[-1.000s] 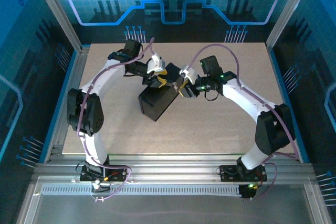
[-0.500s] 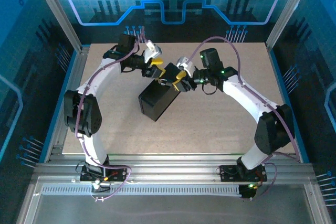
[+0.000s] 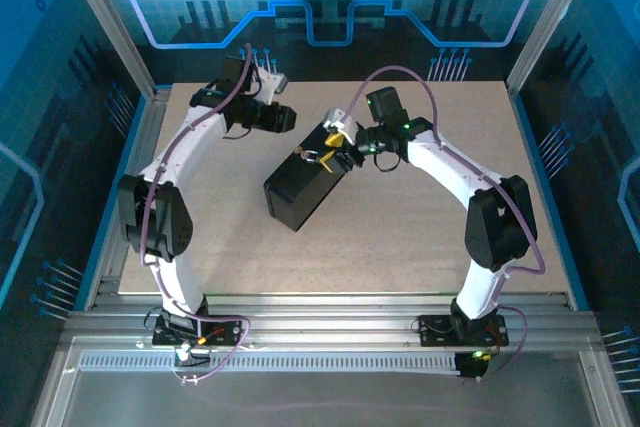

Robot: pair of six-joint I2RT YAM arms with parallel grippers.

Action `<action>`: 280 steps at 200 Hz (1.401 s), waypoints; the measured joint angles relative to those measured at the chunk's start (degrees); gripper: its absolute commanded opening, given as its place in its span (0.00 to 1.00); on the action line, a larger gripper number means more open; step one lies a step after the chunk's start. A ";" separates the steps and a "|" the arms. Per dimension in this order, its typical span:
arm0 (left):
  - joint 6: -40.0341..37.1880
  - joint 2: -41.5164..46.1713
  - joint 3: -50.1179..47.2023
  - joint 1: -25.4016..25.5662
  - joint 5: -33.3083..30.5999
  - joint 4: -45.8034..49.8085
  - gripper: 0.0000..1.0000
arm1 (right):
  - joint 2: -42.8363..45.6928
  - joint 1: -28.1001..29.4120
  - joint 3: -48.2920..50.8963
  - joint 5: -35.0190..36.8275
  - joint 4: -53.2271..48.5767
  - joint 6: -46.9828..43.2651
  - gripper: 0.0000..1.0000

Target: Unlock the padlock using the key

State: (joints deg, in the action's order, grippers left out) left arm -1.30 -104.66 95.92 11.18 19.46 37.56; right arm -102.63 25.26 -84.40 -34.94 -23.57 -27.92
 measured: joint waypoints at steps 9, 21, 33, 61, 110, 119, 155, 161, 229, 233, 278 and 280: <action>1.42 0.85 -1.97 0.00 -1.73 0.74 0.44 | -0.04 0.09 -0.22 -0.04 -0.24 -0.50 0.60; 2.97 2.12 -4.04 0.02 -4.13 2.21 0.44 | -0.04 0.26 -0.39 -0.07 -0.59 -1.25 0.60; 4.17 3.54 -5.51 0.02 -6.29 3.52 0.44 | -0.09 0.59 -0.55 0.04 -1.18 -2.25 0.60; 5.99 7.98 -9.31 0.02 -9.31 5.81 0.44 | -0.63 1.44 -0.81 0.83 -2.54 -4.39 0.59; 7.41 12.59 -13.68 1.09 -10.91 8.74 0.44 | -0.92 1.86 -1.44 1.79 -4.07 -6.69 0.44; 7.43 12.81 -14.34 1.36 -10.91 8.96 0.43 | -0.92 1.92 -1.55 1.88 -4.15 -6.84 0.40; 7.45 13.00 -15.67 1.86 -10.67 10.29 0.43 | -2.58 1.77 -5.20 1.46 -7.85 -2.75 0.26; 7.45 13.07 -15.67 1.86 -10.60 10.29 0.43 | -2.89 1.64 -5.90 1.38 -8.46 -1.16 0.25; 8.94 13.55 -17.29 4.98 -6.51 9.73 0.41 | -3.45 -2.32 -6.32 -3.48 -6.93 23.80 0.18; 8.98 13.55 -17.38 5.18 -6.27 9.55 0.41 | -3.45 -2.45 -6.01 -3.78 -6.32 25.59 0.18; 10.47 13.55 -17.73 7.76 -4.98 7.41 0.41 | -0.96 -3.45 1.53 -5.90 5.35 45.46 0.17; 10.47 13.55 -17.73 7.87 -4.85 7.23 0.41 | -0.74 -3.45 1.90 -5.70 5.84 46.40 0.17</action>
State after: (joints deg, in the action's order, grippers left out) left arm 9.17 -91.11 78.19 19.05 14.61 44.80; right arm -103.37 21.80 -82.50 -40.64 -17.74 18.48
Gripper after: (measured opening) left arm 0.409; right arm 0.285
